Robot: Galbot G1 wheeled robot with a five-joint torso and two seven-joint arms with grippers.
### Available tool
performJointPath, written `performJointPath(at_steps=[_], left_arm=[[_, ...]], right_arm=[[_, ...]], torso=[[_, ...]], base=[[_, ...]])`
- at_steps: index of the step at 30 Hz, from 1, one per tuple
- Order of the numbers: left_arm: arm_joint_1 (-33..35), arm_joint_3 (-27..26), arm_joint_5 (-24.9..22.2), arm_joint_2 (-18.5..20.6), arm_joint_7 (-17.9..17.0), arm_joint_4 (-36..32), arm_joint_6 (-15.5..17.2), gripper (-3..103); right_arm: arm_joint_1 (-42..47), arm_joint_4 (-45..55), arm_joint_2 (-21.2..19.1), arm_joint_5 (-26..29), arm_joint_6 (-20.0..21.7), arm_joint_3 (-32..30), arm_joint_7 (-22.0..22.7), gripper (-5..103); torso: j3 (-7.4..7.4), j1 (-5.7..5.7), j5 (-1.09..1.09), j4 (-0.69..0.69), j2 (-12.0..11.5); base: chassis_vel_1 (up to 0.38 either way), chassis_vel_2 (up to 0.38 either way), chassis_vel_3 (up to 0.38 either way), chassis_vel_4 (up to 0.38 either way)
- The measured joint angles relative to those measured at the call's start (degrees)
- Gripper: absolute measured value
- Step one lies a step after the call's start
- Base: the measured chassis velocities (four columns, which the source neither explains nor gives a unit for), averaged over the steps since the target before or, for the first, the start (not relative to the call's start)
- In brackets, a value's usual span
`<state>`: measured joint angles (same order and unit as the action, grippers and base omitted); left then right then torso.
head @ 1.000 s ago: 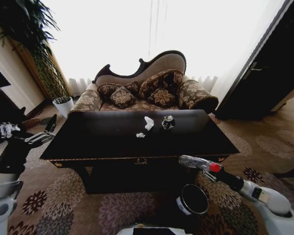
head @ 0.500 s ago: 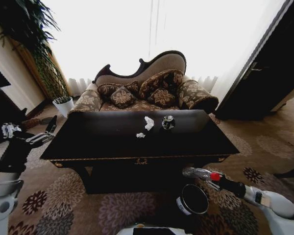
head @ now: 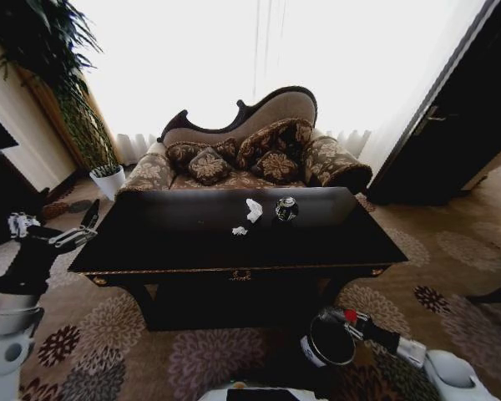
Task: Move to the front of the table and place the trash on the table into the trash bin.
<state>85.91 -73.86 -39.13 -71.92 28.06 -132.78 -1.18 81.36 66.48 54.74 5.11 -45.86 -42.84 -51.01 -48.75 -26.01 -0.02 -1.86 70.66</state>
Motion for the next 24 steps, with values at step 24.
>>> performJointPath(at_steps=[24], left_arm=[[1.3,-1.4,-0.6,0.6,0.0,1.5,-2.3,100]], right_arm=[[-9.1,-24.3,5.1,-4.3,8.4,18.9,43.6,23]], torso=[[0.0,0.0,-0.01,0.0,0.0]], base=[[0.0,0.0,0.0,0.0]])
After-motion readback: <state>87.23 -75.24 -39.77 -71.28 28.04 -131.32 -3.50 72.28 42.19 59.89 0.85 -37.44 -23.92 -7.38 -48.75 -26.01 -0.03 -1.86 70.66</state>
